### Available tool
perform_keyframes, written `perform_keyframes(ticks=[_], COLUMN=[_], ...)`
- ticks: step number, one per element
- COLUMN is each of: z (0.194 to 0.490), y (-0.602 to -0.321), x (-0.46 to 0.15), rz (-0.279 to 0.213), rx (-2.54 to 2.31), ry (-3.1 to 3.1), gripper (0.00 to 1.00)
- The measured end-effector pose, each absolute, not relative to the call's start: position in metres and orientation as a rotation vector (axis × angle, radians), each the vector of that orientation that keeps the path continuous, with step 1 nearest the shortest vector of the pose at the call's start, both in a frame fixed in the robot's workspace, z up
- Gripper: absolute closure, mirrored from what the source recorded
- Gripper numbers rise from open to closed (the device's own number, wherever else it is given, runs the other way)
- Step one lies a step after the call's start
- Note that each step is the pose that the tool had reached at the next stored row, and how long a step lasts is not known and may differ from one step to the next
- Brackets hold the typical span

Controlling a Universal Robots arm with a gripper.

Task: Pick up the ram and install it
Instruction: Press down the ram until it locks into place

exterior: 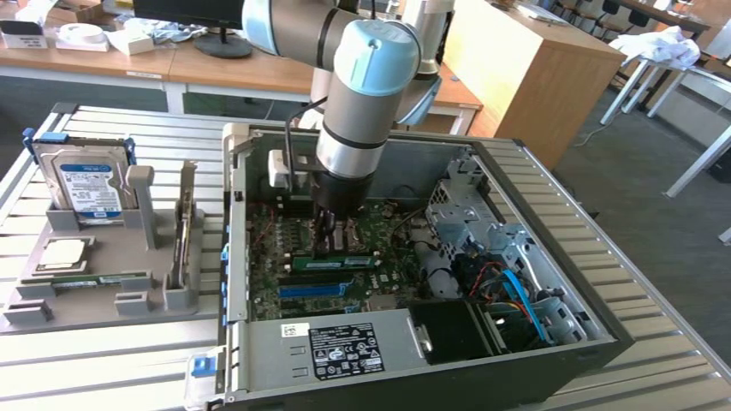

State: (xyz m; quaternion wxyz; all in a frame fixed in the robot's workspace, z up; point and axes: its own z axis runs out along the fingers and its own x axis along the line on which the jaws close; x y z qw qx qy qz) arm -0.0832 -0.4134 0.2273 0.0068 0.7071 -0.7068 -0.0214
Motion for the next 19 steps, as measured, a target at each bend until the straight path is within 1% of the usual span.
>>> perform_keyframes(ticks=[19], z=[0.2238], y=[-0.4135], x=[-0.0832], rz=[-0.067], rx=[2.211], ry=[-2.210], gripper=[0.90])
